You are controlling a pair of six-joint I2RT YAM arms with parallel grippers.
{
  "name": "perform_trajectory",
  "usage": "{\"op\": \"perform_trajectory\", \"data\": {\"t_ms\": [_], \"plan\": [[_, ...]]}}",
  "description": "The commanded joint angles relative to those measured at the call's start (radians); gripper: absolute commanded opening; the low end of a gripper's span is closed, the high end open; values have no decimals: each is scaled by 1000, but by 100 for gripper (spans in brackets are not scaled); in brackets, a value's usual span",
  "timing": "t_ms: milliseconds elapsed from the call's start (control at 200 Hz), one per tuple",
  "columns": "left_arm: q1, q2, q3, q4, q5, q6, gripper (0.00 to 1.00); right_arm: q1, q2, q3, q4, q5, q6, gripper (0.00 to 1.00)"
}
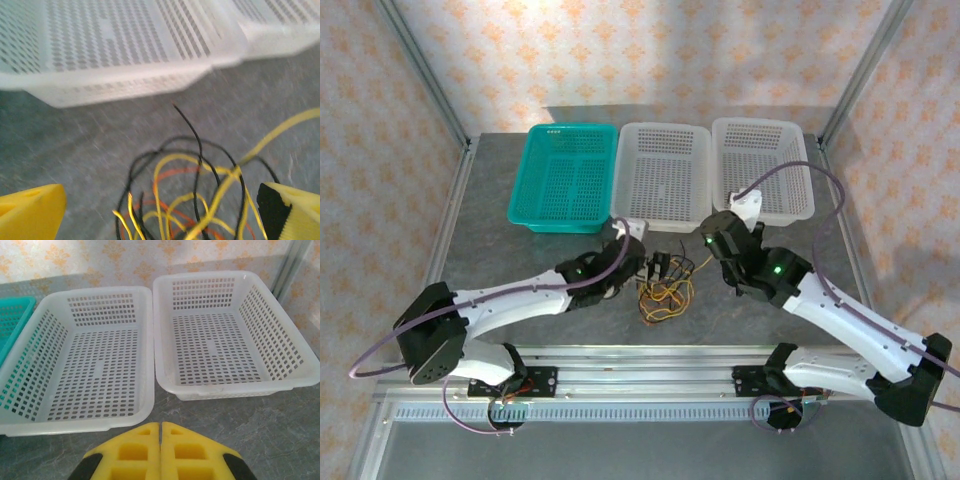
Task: Untangle the cables
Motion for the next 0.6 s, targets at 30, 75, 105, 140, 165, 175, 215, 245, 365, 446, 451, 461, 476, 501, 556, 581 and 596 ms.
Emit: {"op": "perform_trajectory", "data": {"t_ms": [30,75,105,140,165,175,215,245,365,446,451,461,476,501,556,581,596], "plan": [[-66,51,-21,16,-19,36,99,-66,-57,-4,40,-80,28,0],[-87,77,-11,10,-48,36,99,-84,-67,-13,49,-110,28,0],[-100,95,2,4,-61,39,99,-94,-70,-17,53,-124,27,0],[-117,115,16,-2,-80,42,100,-103,-71,-21,57,-136,29,0],[-126,127,28,-6,-87,46,99,-108,-74,-22,57,-142,29,0],[-129,134,33,-6,-88,45,100,-109,-73,-23,57,-144,29,0],[-140,153,50,-8,-90,48,100,-113,-72,-25,57,-148,29,0],[-145,164,61,-7,-90,50,100,-115,-72,-26,55,-149,29,0],[-162,189,85,15,-82,45,100,-118,-76,-33,49,-143,34,0],[-167,213,96,14,-96,34,100,-123,-81,-40,47,-146,39,0],[-167,214,97,13,-98,33,99,-123,-81,-40,47,-147,39,0],[-168,218,98,10,-100,31,99,-124,-82,-41,47,-147,41,0],[-170,221,101,9,-103,28,99,-124,-82,-41,48,-148,41,0],[-172,224,102,8,-108,25,99,-126,-84,-43,46,-148,43,0],[-177,229,100,18,-112,22,99,-127,-85,-45,42,-146,47,0],[-178,228,98,26,-110,22,99,-129,-85,-45,41,-146,50,0],[-179,229,97,30,-108,22,99,-129,-85,-46,41,-146,50,0]]}}
